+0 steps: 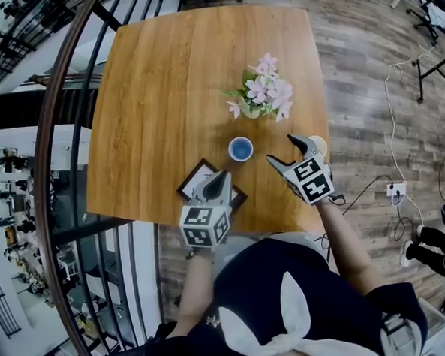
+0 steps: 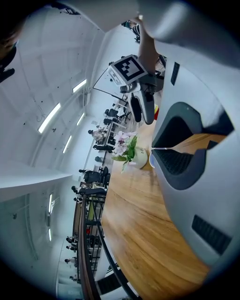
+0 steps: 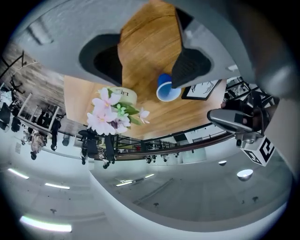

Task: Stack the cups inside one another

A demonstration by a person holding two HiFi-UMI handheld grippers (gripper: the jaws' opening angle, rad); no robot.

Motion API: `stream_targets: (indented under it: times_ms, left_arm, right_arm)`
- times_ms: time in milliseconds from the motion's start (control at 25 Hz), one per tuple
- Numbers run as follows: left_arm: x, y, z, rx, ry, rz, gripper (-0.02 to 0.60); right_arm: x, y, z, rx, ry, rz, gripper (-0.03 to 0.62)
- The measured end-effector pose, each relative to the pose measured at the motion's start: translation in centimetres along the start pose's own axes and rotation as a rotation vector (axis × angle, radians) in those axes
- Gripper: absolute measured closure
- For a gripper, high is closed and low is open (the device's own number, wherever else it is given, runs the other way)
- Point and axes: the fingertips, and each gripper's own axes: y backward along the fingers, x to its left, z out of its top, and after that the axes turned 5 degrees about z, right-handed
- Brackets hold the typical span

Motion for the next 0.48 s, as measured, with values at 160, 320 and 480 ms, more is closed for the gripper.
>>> stream_targets:
  times_ms: [160,320,480]
  left_arm:
    - [1.0,0.7,0.1,-0.003,0.006,0.006,0.555]
    - [2.3,1.1,0.0,0.003,0.013,0.014,0.555]
    - [3.6,1.7,-0.2,0.007,0.013,0.014,0.555]
  right_arm:
    - [2.1,-1.3,1.4,-0.004,0.010,0.036,0.267]
    - [3.4,-2.8,2.6,-0.032,-0.001,0.055,0.266]
    - [4.8,-4.1,3.3,-0.037,-0.005,0.067,0.266]
